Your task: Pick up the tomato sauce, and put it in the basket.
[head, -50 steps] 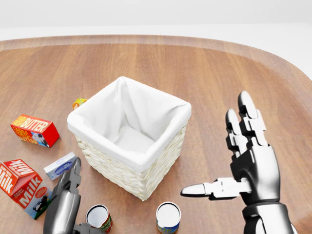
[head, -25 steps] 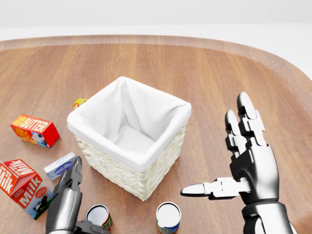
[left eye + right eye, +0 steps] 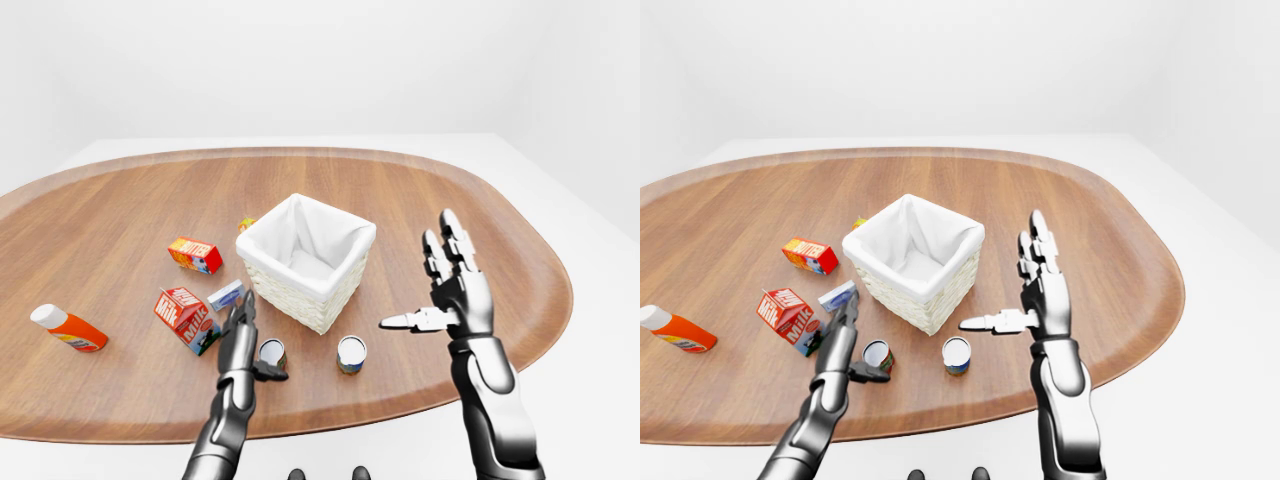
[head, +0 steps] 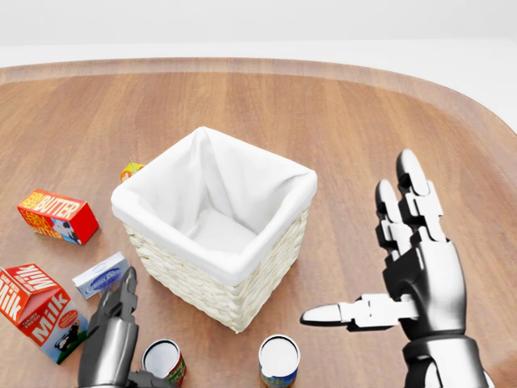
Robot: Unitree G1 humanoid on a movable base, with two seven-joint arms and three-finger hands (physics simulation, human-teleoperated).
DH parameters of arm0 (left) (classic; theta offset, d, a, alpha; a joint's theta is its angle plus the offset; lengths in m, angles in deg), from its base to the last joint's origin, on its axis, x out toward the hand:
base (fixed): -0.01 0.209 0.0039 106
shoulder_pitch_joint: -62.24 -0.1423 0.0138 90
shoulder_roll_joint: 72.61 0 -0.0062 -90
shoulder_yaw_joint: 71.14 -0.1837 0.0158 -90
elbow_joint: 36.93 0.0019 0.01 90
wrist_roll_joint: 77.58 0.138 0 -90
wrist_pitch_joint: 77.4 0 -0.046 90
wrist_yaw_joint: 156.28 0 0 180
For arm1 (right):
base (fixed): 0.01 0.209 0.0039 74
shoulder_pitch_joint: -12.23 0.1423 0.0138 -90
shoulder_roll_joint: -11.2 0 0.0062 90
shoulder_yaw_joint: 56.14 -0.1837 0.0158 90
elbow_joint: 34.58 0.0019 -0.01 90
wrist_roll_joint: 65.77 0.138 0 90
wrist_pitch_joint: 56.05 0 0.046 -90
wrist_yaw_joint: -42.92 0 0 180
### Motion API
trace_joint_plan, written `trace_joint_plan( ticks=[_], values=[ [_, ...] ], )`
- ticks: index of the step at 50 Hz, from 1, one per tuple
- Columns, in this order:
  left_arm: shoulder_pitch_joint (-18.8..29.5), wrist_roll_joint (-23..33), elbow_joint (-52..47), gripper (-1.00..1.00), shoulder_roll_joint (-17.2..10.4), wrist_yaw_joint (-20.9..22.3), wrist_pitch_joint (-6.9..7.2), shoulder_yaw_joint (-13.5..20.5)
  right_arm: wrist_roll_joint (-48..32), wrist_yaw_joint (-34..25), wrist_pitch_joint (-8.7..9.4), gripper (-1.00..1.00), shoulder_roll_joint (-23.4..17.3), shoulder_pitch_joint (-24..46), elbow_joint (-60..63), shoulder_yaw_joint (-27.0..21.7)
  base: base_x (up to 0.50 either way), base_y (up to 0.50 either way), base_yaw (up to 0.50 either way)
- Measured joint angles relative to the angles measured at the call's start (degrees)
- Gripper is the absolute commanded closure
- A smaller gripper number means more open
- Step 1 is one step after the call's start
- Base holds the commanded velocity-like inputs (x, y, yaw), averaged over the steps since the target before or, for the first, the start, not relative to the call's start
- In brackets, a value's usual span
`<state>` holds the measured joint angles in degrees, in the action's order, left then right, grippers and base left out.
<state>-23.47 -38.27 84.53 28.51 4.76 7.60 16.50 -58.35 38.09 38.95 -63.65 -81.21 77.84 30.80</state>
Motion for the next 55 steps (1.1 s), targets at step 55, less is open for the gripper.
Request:
trace_joint_plan(
  ticks=[55],
  values=[
    [1.33,0.33,2.95,-0.98,0.39,-1.16,0.00,-0.64,0.36,0.05,0.00,-1.00,-0.08,0.38,-0.27,-0.39,0.00,0.00,0.00]
  ],
)
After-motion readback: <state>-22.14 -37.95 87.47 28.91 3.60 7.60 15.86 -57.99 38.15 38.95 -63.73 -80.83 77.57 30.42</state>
